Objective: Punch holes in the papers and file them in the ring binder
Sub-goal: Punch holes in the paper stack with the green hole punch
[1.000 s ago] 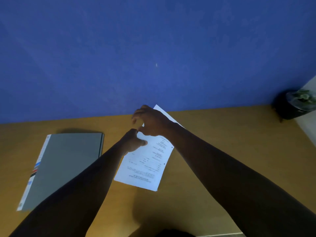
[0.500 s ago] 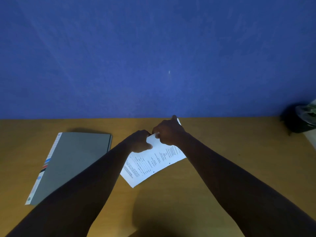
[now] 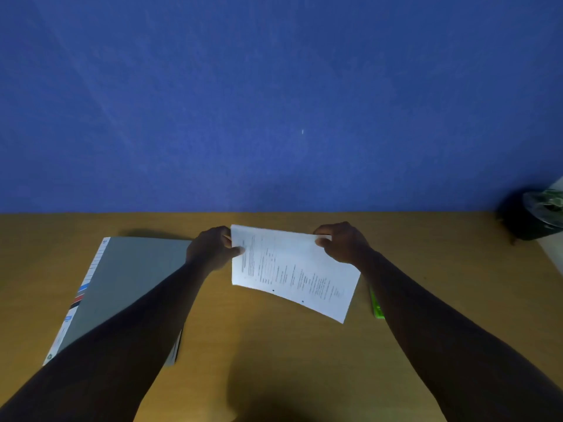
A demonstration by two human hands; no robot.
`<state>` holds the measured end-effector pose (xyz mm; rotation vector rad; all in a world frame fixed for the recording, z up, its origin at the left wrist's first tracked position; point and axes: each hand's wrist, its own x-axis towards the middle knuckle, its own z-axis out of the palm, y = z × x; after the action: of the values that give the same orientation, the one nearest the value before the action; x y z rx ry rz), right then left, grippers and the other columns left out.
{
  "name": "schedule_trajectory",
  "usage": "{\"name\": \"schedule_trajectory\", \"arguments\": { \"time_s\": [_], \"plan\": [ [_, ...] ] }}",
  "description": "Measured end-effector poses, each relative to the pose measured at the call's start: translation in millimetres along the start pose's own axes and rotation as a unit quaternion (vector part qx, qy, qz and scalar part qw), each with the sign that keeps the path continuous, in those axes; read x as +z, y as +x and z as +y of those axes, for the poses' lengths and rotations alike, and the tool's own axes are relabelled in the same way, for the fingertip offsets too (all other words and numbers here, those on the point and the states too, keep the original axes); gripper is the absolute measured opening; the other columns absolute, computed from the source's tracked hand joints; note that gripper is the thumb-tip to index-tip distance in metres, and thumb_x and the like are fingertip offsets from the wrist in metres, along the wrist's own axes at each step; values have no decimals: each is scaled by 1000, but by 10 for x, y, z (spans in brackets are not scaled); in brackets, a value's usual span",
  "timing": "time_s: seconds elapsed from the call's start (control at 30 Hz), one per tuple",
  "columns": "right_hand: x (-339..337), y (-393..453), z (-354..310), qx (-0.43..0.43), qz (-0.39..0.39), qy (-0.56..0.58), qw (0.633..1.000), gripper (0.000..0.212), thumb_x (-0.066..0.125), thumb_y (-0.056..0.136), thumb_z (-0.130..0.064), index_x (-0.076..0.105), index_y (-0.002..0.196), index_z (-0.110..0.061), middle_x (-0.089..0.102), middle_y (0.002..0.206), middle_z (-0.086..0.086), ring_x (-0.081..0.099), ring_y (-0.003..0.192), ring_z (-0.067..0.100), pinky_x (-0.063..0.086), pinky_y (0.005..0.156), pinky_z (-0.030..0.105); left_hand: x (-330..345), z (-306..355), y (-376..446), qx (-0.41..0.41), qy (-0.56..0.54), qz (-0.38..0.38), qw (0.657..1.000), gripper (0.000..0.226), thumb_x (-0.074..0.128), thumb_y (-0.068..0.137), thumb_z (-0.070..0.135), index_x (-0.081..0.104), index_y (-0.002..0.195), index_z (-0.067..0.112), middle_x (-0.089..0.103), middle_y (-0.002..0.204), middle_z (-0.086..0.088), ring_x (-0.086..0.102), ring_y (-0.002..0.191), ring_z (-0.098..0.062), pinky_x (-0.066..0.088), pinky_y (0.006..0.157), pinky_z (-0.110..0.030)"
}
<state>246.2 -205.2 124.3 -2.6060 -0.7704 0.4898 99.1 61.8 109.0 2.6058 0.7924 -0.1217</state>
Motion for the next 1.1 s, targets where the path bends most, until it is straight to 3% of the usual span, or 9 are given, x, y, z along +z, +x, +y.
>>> {"name": "schedule_trajectory", "arguments": {
  "time_s": [0.13,0.27,0.43,0.53,0.7,0.83,0.9,0.97,1.1],
  "plan": [
    [6,-34,146,62,29,116,991,15,62,90,-23,71,101,-25,70,97,-2,64,89,17,46,72,23,60,-94,-62,-87,-129,14,988,71,78,77,50,50,135,21,67,124,3,66,106,-19,54,85,-35],
    [57,-94,197,131,51,253,957,10,61,90,-22,69,94,-25,67,83,-4,62,73,16,43,59,20,250,-137,-142,-124,-214,-37,968,65,76,82,42,53,136,13,68,125,-4,65,108,-22,52,84,-32],
    [255,-198,256,215,61,404,887,10,67,88,-17,73,96,-17,73,94,2,67,82,22,55,77,33,512,-147,-265,-148,-349,-107,919,42,68,92,26,60,131,9,70,119,-9,69,99,-22,57,89,-39],
    [376,-272,262,241,54,430,868,5,67,88,-16,71,89,-20,72,93,3,67,85,24,56,82,37,570,-56,-353,-148,-426,-136,882,18,61,97,19,65,113,12,68,123,-8,69,91,-17,55,80,-32],
    [574,-364,261,268,49,455,848,6,67,89,-16,69,95,-16,68,88,0,63,81,22,53,78,35,677,2,-399,-159,-500,-120,843,36,62,96,13,59,131,6,73,109,-5,72,91,-16,57,68,-24],
    [753,-419,334,277,18,448,850,4,69,86,-18,71,89,-20,72,99,3,68,93,27,56,88,41,773,-40,-397,-167,-501,-99,844,38,66,93,11,59,130,7,74,107,-7,73,92,-18,60,72,-27],
    [819,-456,362,276,1,424,862,4,69,86,-19,70,86,-22,72,94,3,68,84,24,56,76,34,810,-58,-407,-171,-488,-89,852,35,66,93,10,61,128,8,74,107,-6,73,91,-17,60,73,-28],
    [872,-485,373,274,-12,393,878,7,68,87,-17,68,82,-21,64,77,2,54,62,17,45,54,25,852,-63,-420,-175,-469,-81,862,34,66,93,10,63,127,9,73,109,-6,72,91,-16,60,71,-25],
    [1002,-501,396,289,-37,343,893,10,65,86,-14,71,94,-15,62,76,4,46,53,15,37,46,21,985,-106,-450,-178,-418,-49,889,31,69,90,14,69,121,12,72,99,2,71,87,-13,58,69,-23]
  ]
}}
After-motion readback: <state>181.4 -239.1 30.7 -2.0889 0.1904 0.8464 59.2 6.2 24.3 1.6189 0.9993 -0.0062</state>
